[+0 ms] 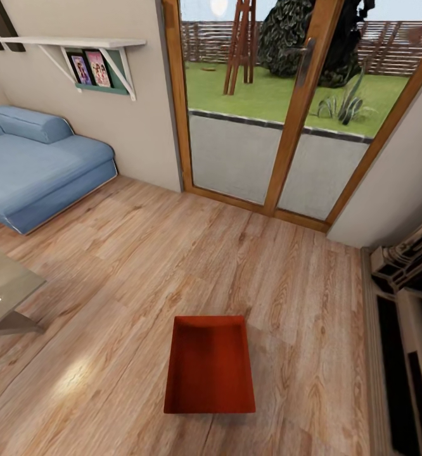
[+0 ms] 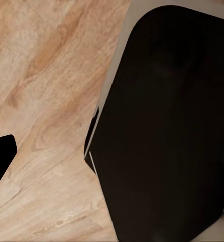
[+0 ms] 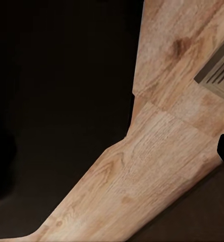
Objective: Move the two storage containers from the living room to the garage. In the garage, place one container on the floor and stack the other container on top of it (either order is fine).
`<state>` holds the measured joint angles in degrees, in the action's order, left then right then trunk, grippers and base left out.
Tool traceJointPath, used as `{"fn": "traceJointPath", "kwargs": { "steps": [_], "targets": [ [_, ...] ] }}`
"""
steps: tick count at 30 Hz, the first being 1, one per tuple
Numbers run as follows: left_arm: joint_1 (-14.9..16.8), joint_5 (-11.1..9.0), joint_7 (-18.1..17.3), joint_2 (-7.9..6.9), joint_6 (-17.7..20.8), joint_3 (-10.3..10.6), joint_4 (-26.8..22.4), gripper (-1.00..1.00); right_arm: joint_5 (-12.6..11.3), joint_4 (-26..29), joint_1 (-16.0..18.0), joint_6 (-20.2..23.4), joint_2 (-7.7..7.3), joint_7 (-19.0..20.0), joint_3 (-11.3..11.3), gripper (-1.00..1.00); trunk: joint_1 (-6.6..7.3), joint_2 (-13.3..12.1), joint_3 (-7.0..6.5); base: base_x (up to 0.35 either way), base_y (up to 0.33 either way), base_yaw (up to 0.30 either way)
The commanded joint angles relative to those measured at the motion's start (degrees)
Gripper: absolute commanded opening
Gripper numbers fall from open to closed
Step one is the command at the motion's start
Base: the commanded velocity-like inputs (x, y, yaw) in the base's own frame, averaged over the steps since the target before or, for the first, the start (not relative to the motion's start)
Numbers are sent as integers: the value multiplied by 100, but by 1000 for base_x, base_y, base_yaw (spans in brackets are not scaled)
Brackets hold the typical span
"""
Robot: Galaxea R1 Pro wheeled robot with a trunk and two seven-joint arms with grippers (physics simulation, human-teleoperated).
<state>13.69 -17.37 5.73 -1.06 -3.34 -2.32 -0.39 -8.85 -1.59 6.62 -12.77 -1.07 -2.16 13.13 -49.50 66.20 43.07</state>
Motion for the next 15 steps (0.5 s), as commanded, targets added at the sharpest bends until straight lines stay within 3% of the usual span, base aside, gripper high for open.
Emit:
{"fn": "traceJointPath", "kwargs": {
  "steps": [1,15],
  "targets": [
    [2,-12,6,1,-17,-20,5,100,-55,-17,6,-33,2,-3,50,100,-23,44,22,0,0,0],
    [2,-21,7,-6,-17,-14,12,100,-60,-20,6,-23,-7,13,46,100,-330,605,273,0,0,0]
  ]
}}
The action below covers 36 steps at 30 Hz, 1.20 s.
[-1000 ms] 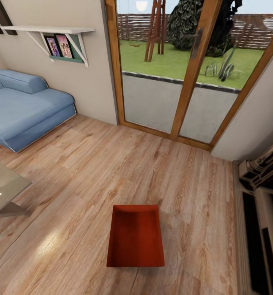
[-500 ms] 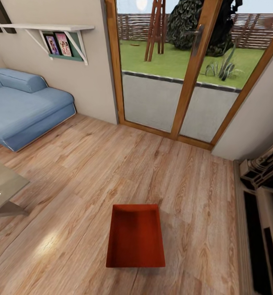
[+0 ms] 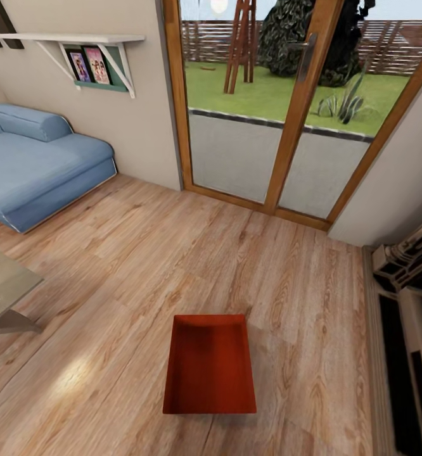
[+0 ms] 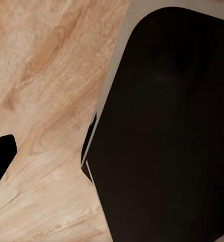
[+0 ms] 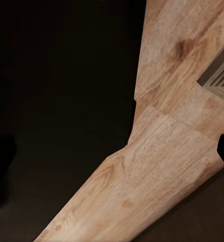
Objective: Move the two storage containers from the living room to the garage. In the garage, place one container on the floor and stack the other container on top of it (either order is fine).
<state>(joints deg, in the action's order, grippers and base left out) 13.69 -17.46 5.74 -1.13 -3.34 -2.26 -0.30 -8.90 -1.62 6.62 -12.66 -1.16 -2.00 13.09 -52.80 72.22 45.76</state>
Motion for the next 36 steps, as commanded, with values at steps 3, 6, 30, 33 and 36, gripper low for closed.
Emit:
{"fn": "traceJointPath", "kwargs": {
  "steps": [3,6,30,33,36],
  "targets": [
    [2,-18,6,-2,-17,-20,3,100,-63,-15,6,-28,2,-2,52,100,-66,124,58,0,0,0],
    [2,-20,6,-5,-17,-20,3,100,-64,-16,6,-28,2,-2,53,100,-66,124,58,0,0,0],
    [13,85,68,-267,45,13,-282,100,-72,330,57,613,-109,-157,25,100,-66,124,58,0,0,0],
    [18,54,59,-522,141,11,-851,100,-87,796,233,954,-161,-220,-3,100,-66,124,58,0,0,0],
    [24,13,28,-818,631,-6,-1555,100,-105,1307,470,1169,-234,-367,-26,100,-66,124,58,0,0,0]
  ]
}}
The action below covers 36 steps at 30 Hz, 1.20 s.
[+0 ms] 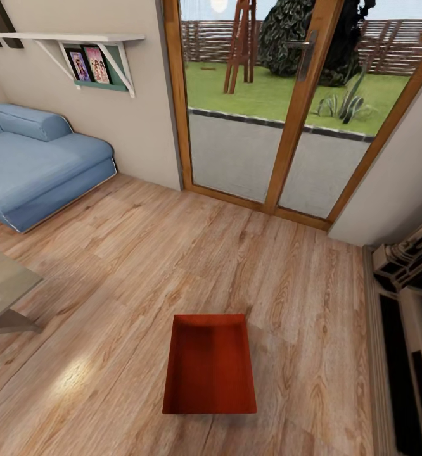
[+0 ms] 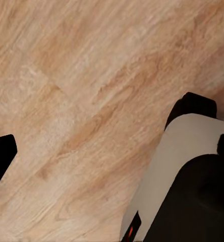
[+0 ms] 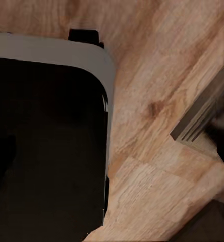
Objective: Move the two storage containers from the living room to the garage. In the garage, place one container on the floor and stack the other container on top of it (either order is fine).
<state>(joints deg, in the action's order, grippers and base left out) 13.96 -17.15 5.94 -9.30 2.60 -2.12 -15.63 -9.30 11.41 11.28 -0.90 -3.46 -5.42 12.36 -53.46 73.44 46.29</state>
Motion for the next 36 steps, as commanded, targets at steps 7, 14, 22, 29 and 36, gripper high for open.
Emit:
{"fn": "traceJointPath", "kwargs": {
  "steps": [7,14,22,29,36],
  "targets": [
    [53,-13,33,-157,1024,-25,-920,100,-107,164,974,178,-128,-708,-34,100,0,2,4,0,0,0],
    [769,-18,124,-134,1160,-31,-621,100,-127,138,2151,39,20,-1177,-367,100,0,2,4,0,0,0],
    [1880,3,221,209,1351,-28,-254,100,-84,86,2544,-212,618,-1247,-377,100,0,2,4,0,0,0],
    [2195,89,569,1003,1115,-3,-306,100,-50,76,2562,-448,908,-1242,-347,100,0,2,4,0,0,0],
    [2233,641,633,1416,-4,14,-395,100,-44,18,2564,-791,1024,-1240,-331,100,0,2,4,0,0,0]
  ]
}}
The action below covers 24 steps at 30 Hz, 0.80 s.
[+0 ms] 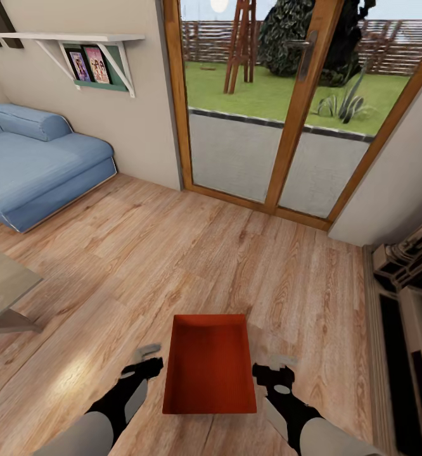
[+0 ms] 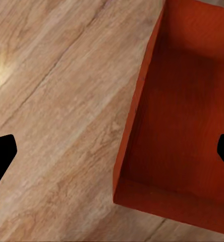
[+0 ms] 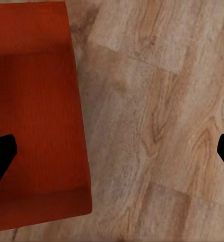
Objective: Move the two storage containers from the living room to the garage. In the garage, place one container on the floor and stack the other container on top of it (either order is fine).
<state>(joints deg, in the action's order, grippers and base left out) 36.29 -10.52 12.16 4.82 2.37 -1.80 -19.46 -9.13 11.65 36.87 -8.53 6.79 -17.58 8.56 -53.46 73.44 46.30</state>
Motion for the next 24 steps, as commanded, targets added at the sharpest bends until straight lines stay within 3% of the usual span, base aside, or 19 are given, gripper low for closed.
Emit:
{"fn": "traceJointPath", "kwargs": {
  "steps": [1,6,9,14,18,24],
  "targets": [
    [0,25,12,51,-80,-18,-9,100,-56,-70,4,-90,5,-22,49,100,0,2,4,0,0,0],
    [2,208,14,272,-199,-3,14,100,-47,-251,4,-165,19,39,57,100,0,2,4,0,0,0],
    [1,509,16,332,-213,-1,16,100,11,-348,4,-154,19,54,80,100,0,2,4,0,0,0],
    [1,986,28,346,-223,-20,11,100,382,-438,1,-183,20,78,206,100,0,2,4,0,0,0],
    [1,1074,29,328,-227,-19,-38,100,478,-546,0,-211,23,85,228,100,0,2,4,0,0,0],
    [1,1005,21,332,-272,-67,-61,100,487,-617,-1,-245,24,85,226,100,0,2,4,0,0,0]
  ]
}}
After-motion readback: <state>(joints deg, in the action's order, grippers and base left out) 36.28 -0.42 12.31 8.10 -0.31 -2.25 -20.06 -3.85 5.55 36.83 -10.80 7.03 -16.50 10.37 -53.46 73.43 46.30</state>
